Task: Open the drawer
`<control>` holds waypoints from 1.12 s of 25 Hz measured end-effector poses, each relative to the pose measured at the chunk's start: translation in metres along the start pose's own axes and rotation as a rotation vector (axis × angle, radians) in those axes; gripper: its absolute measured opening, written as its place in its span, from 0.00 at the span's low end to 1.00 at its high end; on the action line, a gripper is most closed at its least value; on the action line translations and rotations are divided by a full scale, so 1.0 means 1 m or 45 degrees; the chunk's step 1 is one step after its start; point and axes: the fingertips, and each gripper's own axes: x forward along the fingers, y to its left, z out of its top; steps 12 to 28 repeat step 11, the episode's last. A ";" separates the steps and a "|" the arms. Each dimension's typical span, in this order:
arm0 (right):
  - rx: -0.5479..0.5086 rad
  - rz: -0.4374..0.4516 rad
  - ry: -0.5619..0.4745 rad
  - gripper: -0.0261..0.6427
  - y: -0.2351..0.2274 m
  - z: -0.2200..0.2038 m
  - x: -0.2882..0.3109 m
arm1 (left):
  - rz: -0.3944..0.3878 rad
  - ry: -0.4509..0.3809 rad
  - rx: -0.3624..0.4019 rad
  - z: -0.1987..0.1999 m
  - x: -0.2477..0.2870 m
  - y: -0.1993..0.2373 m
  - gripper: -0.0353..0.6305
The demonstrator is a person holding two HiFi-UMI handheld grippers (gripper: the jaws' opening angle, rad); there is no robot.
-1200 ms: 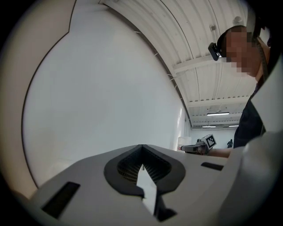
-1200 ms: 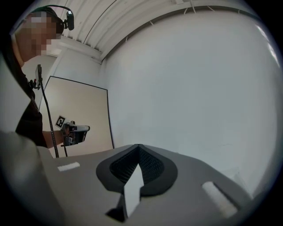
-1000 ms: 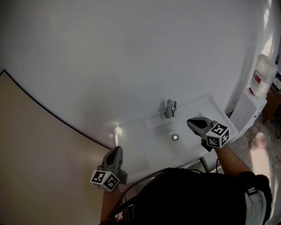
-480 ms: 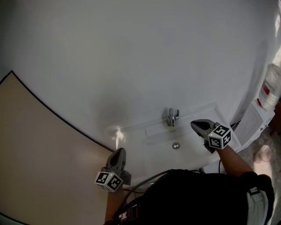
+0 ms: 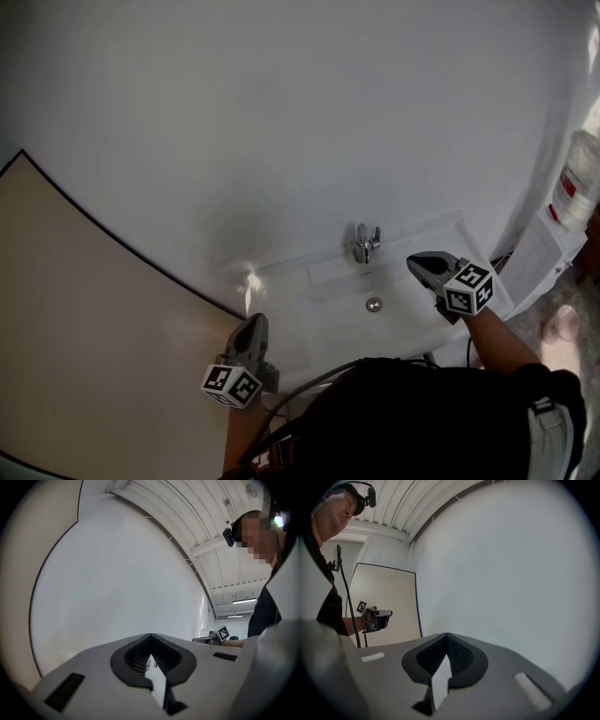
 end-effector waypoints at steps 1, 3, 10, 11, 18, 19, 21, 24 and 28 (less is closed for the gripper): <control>-0.002 0.003 0.001 0.03 0.001 -0.001 0.001 | 0.002 0.002 0.002 0.000 -0.001 0.000 0.05; -0.004 0.006 0.002 0.03 0.004 -0.002 0.003 | 0.007 0.009 0.002 -0.001 -0.004 0.001 0.05; -0.006 0.004 0.012 0.03 0.006 0.000 0.008 | 0.000 0.005 -0.006 0.002 -0.007 0.006 0.05; -0.005 0.004 0.013 0.03 0.006 0.000 0.009 | -0.002 0.007 -0.006 0.003 -0.007 0.007 0.05; -0.005 0.004 0.013 0.03 0.006 0.000 0.009 | -0.002 0.007 -0.006 0.003 -0.007 0.007 0.05; -0.005 0.004 0.013 0.03 0.006 0.000 0.009 | -0.002 0.007 -0.006 0.003 -0.007 0.007 0.05; -0.005 0.004 0.013 0.03 0.006 0.000 0.009 | -0.002 0.007 -0.006 0.003 -0.007 0.007 0.05; -0.005 0.004 0.013 0.03 0.006 0.000 0.009 | -0.002 0.007 -0.006 0.003 -0.007 0.007 0.05; -0.005 0.004 0.013 0.03 0.006 0.000 0.009 | -0.002 0.007 -0.006 0.003 -0.007 0.007 0.05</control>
